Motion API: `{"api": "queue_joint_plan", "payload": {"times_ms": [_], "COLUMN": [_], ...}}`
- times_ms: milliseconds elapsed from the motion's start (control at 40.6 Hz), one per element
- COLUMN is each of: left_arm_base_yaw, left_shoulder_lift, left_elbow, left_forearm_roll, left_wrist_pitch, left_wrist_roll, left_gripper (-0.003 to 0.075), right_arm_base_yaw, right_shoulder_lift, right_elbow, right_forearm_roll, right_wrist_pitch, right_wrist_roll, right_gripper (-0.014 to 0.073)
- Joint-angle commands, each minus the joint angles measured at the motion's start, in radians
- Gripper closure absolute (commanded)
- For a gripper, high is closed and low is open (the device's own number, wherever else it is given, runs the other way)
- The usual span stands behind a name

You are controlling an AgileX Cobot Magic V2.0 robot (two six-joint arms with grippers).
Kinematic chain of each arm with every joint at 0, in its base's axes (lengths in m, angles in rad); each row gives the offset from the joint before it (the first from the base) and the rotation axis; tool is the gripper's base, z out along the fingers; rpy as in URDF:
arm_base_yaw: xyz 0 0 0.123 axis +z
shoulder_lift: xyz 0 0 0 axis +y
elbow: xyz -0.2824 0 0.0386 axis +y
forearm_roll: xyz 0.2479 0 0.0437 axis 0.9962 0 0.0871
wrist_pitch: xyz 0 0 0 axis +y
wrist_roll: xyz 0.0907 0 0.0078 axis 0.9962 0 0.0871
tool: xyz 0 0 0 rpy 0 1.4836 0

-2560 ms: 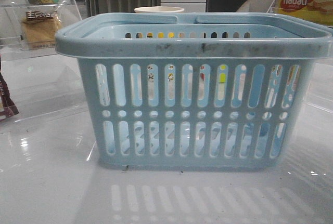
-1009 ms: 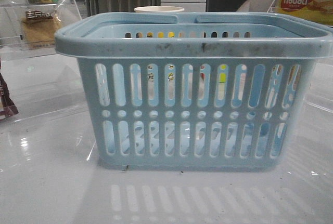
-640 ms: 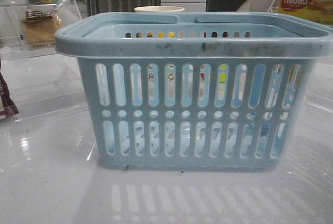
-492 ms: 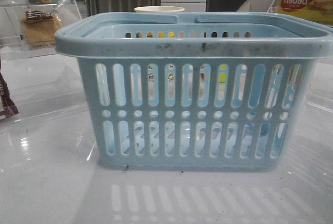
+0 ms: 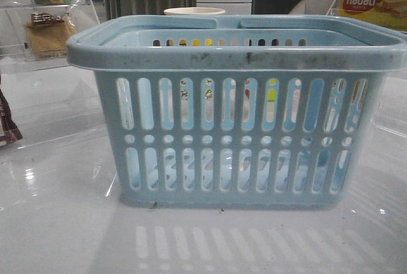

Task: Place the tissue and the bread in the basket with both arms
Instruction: 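Grasp the white tissue pack with the right gripper and lift it, then carry the tissue pack over the basket and release it inside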

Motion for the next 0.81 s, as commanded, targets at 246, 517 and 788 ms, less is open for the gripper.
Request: {"api": "queue_joint_plan", "payload": {"times_ms": [246, 517, 788], "left_arm_base_yaw": [-0.006, -0.006, -0.006], "left_shoulder_lift": [-0.007, -0.007, -0.007], "left_elbow": [-0.028, -0.028, -0.028], "left_forearm_roll": [-0.012, -0.012, -0.012], "left_wrist_pitch": [-0.071, -0.071, -0.073], "left_wrist_roll": [-0.001, -0.001, -0.001], "left_gripper": [0.0171, 0.0171, 0.0171], "right_arm_base_yaw": [0.107, 0.363, 0.608], "right_shoulder_lift": [-0.299, -0.466, -0.471], "right_elbow": [-0.022, 0.111, 0.261], "right_forearm_roll": [0.028, 0.062, 0.079], "right_wrist_pitch": [0.063, 0.09, 0.022], "right_wrist_roll": [-0.002, -0.043, -0.043], "right_gripper": [0.037, 0.037, 0.037]}}
